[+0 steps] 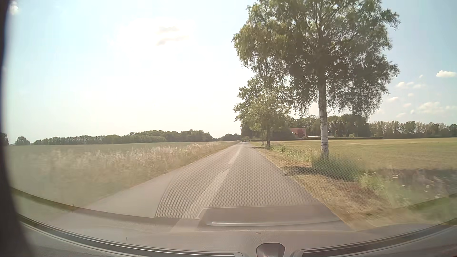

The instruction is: Follow the waypoints while adhering to traffic rules and regulations

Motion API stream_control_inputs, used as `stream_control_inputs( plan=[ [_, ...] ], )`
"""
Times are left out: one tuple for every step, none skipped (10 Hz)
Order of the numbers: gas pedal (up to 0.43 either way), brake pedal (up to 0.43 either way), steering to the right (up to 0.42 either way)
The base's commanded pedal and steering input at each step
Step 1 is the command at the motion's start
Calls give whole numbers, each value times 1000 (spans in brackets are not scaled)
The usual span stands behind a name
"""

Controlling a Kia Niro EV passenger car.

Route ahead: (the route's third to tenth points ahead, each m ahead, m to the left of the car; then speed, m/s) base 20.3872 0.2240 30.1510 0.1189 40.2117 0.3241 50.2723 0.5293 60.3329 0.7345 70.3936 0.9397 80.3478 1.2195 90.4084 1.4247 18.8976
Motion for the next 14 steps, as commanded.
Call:
stream_control_inputs(
  plan=[
    [260, 6, -3],
    [260, 6, -2],
    [260, 6, -1],
    [260, 6, -1],
    [260, 6, -1],
    [260, 6, 0],
    [260, 6, -1],
    [260, 6, 1],
    [260, 6, 4],
    [260, 6, 4],
    [260, 6, 4],
    [260, 6, 4],
    [260, 6, 4],
    [260, 6, 3]
  ],
)
